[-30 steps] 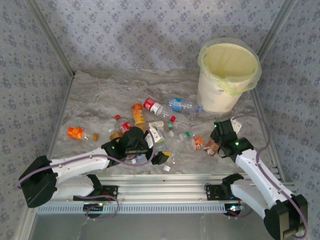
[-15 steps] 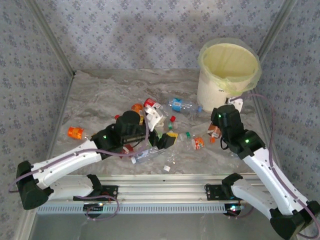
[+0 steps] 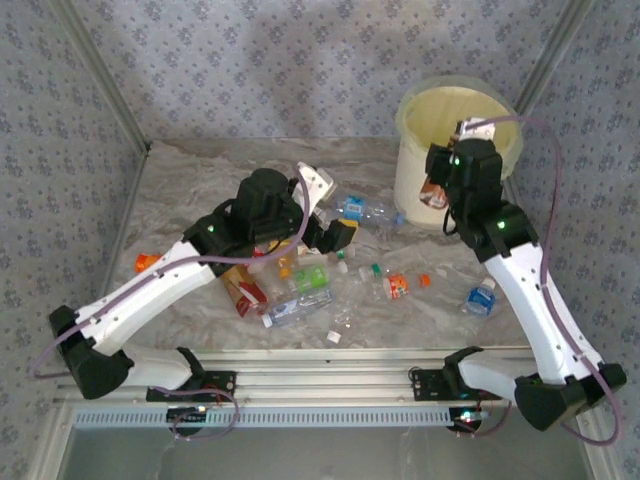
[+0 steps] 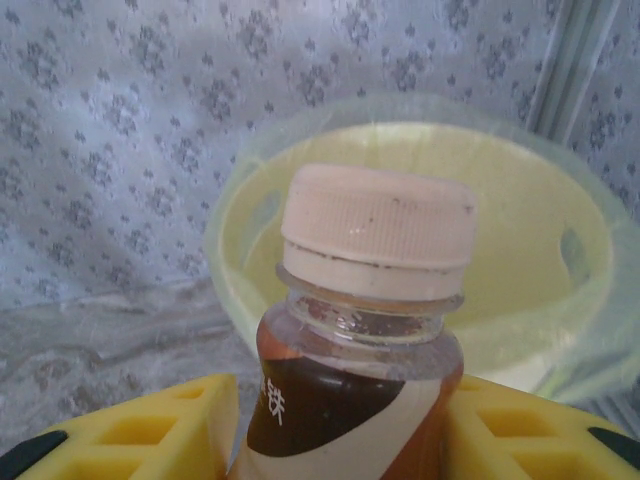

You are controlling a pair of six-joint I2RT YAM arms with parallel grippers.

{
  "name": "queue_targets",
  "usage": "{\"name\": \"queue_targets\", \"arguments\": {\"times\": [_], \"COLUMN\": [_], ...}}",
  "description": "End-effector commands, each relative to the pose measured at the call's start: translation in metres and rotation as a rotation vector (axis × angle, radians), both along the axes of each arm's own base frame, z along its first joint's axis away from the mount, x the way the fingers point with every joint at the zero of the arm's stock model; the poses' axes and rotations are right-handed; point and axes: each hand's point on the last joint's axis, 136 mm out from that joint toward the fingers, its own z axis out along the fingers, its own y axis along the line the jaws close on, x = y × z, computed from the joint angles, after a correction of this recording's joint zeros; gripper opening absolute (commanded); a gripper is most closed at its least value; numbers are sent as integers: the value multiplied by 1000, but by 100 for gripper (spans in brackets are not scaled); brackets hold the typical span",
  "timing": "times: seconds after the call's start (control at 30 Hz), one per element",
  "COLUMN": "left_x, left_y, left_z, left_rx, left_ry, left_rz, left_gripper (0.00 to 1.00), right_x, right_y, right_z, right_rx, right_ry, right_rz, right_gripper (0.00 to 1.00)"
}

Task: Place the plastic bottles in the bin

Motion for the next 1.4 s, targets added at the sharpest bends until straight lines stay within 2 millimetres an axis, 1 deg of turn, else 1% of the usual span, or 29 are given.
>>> {"name": "queue_targets", "arguments": {"times": [0.0, 0.13, 0.2, 0.27, 0.33, 0.47, 0.53, 0.7, 0.9, 0.97, 1.07, 1.2, 1.37], "left_x": [-6, -4, 0, 1, -2, -4, -4, 1, 5, 6, 6, 6, 5], "left_y": [-2, 0, 5, 10, 13, 16, 18, 20, 12, 10, 10, 9, 8], "left_z": [14, 7, 8, 8, 10, 11, 13, 5, -11, -13, -16, -18, -18], "left_rx": [-8, -10, -51, -85, -101, -150, -176, -154, -116, -107, -96, -89, -87], "left_ry": [-29, -73, -92, -92, -99, -117, -129, -128, -93, -81, -66, -57, -58], "left_rz": [-102, -126, -101, -83, -82, -70, -57, -29, -46, -52, -54, -57, -65], "left_gripper": [99, 99, 100, 99, 99, 99, 99, 99, 99, 99, 99, 100, 100], "right_x": [18, 40, 52, 64, 75, 102, 115, 144, 173, 180, 187, 193, 197], "right_y": [-4, -17, -23, -29, -36, -50, -58, -75, -81, -82, -78, -76, -72], "right_z": [36, 56, 64, 69, 72, 64, 56, 27, -17, -33, -58, -93, -125], "right_rx": [-15, -11, -14, -19, -21, -38, -47, -19, 59, 68, 82, 110, 131], "right_ry": [-89, -126, -147, -153, -154, -118, -89, -15, 99, 144, 225, 328, 426], "right_rz": [24, 0, -14, -29, -45, -68, -80, -82, -32, -25, 10, 41, 54], "right_gripper": [50, 50, 50, 49, 49, 49, 49, 48, 47, 47, 47, 47, 47]}}
